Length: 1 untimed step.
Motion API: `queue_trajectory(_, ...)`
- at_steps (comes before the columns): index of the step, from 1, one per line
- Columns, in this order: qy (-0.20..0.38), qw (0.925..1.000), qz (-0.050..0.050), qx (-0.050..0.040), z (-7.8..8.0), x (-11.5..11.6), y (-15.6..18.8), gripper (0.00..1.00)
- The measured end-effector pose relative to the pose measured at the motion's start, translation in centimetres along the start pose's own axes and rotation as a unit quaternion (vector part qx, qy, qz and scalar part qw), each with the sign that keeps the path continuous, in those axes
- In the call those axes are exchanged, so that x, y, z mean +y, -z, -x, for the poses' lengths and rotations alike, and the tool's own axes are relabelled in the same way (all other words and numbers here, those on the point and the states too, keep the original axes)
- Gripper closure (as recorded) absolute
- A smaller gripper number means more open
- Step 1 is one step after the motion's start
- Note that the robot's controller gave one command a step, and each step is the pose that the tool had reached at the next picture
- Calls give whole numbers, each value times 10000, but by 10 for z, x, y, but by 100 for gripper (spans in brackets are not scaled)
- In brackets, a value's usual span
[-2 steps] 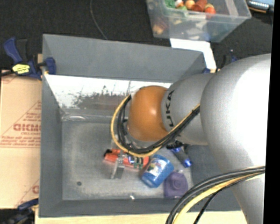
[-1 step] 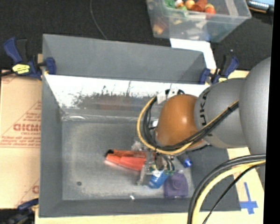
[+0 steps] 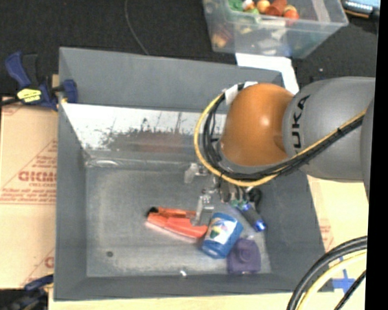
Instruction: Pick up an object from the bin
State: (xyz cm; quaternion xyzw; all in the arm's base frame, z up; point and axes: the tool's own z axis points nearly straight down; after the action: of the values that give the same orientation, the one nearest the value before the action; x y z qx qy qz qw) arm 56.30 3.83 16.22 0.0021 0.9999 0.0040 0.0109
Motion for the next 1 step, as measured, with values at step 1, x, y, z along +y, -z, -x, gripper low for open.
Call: queue_trajectory(1, -42, 10000, -24, 76, -42, -31, 36, 0)
